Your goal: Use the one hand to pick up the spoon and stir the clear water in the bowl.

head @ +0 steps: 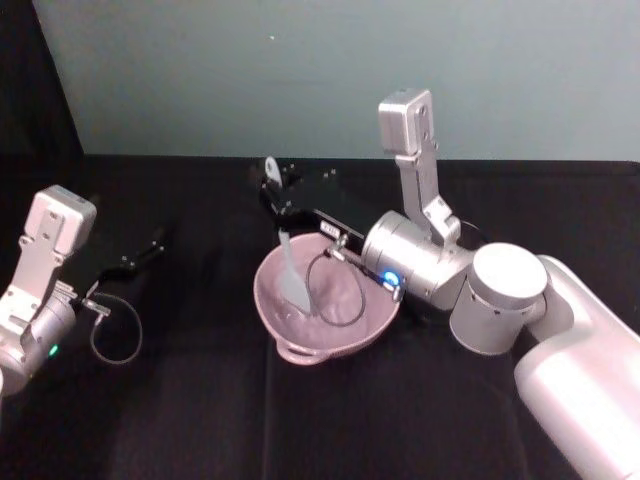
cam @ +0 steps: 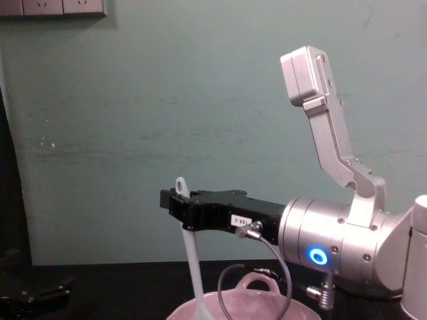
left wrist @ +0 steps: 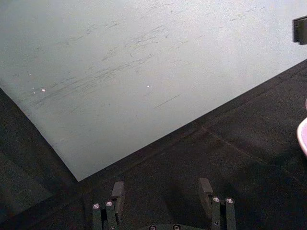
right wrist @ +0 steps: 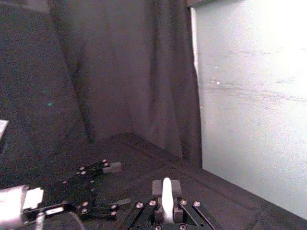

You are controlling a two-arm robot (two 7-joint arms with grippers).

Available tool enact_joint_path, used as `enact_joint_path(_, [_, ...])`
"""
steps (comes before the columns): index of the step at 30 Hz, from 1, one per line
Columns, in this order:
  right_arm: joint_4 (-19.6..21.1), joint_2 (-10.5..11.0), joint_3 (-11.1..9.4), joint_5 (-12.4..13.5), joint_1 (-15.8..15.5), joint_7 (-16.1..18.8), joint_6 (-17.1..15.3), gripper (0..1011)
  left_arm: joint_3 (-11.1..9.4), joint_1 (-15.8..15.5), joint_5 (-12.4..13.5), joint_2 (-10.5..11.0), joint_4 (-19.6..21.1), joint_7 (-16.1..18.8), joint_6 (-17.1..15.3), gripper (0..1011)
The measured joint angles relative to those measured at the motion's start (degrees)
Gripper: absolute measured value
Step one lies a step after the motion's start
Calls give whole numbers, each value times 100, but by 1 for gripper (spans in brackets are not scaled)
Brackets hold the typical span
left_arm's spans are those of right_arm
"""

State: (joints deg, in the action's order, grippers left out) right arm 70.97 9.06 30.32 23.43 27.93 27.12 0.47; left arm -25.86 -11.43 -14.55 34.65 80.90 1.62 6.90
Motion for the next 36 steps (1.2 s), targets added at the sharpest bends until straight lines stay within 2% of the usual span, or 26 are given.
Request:
enact_joint_path(5, [-268, -27, -88, -6, 146, -9, 75, 111, 0, 0, 0, 0, 0, 0, 0, 1011])
enact_joint_path(10, [-270, 89, -243, -8, 140, -100, 73, 111, 0, 0, 0, 0, 0, 0, 0, 1011])
enact_joint_path(13, [-122, 230, -377, -1, 40, -162, 42, 111, 0, 0, 0, 0, 0, 0, 0, 1011])
enact_joint_path(19, [306, 480, -512, 1, -227, -256, -69, 111, 0, 0, 0, 0, 0, 0, 0, 1011])
enact_joint_path(27, [864, 654, -461, -91, -540, -299, -195, 111, 0, 0, 0, 0, 0, 0, 0, 1011])
enact_joint_path(32, [1026, 630, -315, -129, -645, -242, -241, 111, 0, 0, 0, 0, 0, 0, 0, 1011])
enact_joint_path(36, [1023, 516, -132, -157, -651, -154, -248, 111, 0, 0, 0, 0, 0, 0, 0, 1011])
